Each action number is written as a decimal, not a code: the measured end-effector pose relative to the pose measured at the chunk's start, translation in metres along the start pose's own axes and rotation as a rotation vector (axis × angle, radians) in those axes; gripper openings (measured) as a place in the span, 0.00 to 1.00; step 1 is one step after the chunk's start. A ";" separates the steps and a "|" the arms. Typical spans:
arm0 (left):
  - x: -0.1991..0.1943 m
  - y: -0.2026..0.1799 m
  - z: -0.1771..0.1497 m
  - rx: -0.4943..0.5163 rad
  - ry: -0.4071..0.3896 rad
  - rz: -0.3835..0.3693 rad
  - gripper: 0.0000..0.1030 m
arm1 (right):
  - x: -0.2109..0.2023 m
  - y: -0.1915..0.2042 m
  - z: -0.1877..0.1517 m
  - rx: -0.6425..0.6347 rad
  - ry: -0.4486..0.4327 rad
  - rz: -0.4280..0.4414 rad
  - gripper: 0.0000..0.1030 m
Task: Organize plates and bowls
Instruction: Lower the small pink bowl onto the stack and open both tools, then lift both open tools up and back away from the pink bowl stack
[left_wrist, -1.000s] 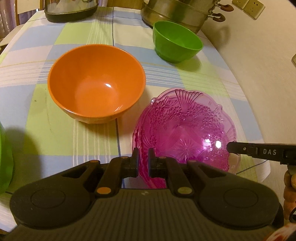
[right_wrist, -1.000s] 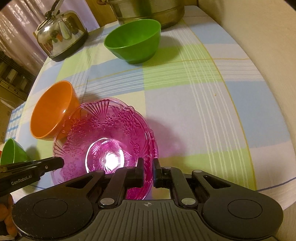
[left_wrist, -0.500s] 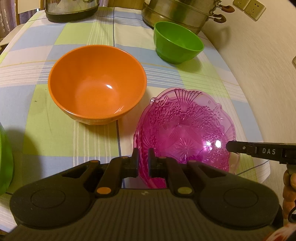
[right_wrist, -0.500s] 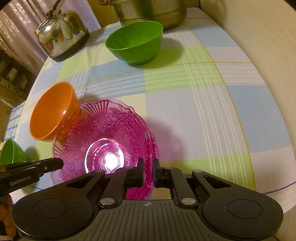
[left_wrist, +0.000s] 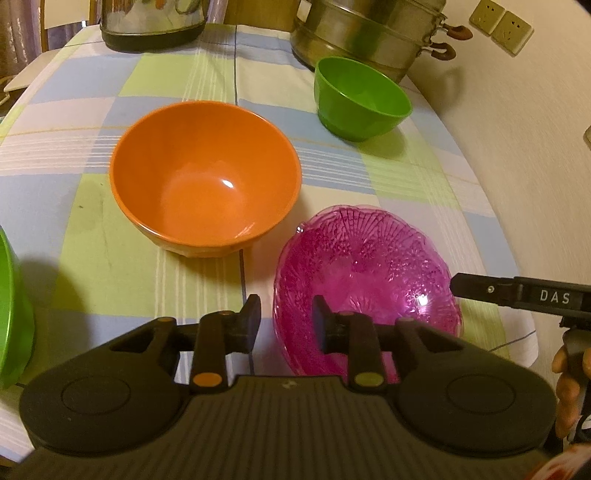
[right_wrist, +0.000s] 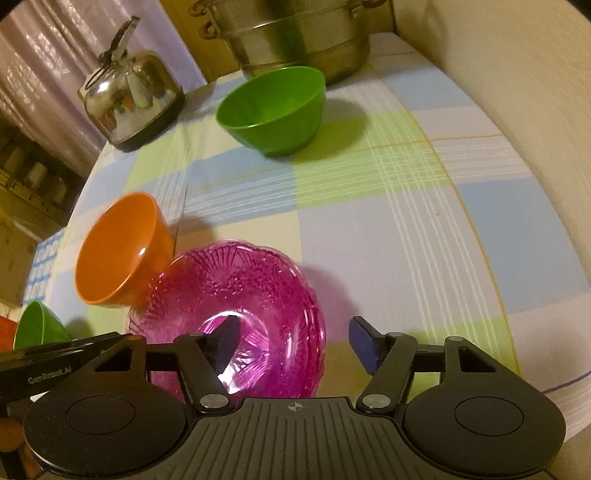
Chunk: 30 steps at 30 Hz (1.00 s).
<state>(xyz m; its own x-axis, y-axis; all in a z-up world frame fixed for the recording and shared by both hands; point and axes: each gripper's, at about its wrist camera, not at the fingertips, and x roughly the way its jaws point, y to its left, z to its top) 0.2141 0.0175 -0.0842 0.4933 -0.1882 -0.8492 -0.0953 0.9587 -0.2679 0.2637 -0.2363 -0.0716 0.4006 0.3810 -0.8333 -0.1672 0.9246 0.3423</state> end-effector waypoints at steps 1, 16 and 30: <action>-0.001 0.001 0.000 -0.001 -0.001 -0.002 0.25 | 0.000 -0.001 0.001 0.006 -0.001 0.000 0.63; -0.008 0.000 -0.001 -0.001 -0.014 -0.009 0.25 | -0.007 -0.009 -0.002 0.045 -0.010 -0.005 0.63; -0.028 -0.005 -0.009 0.012 -0.046 -0.010 0.28 | -0.027 -0.010 -0.016 0.085 -0.023 0.012 0.63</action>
<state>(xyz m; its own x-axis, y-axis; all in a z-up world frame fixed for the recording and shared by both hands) 0.1931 0.0163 -0.0635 0.5337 -0.1884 -0.8245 -0.0797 0.9593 -0.2708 0.2396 -0.2557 -0.0593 0.4199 0.3912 -0.8189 -0.0955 0.9164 0.3888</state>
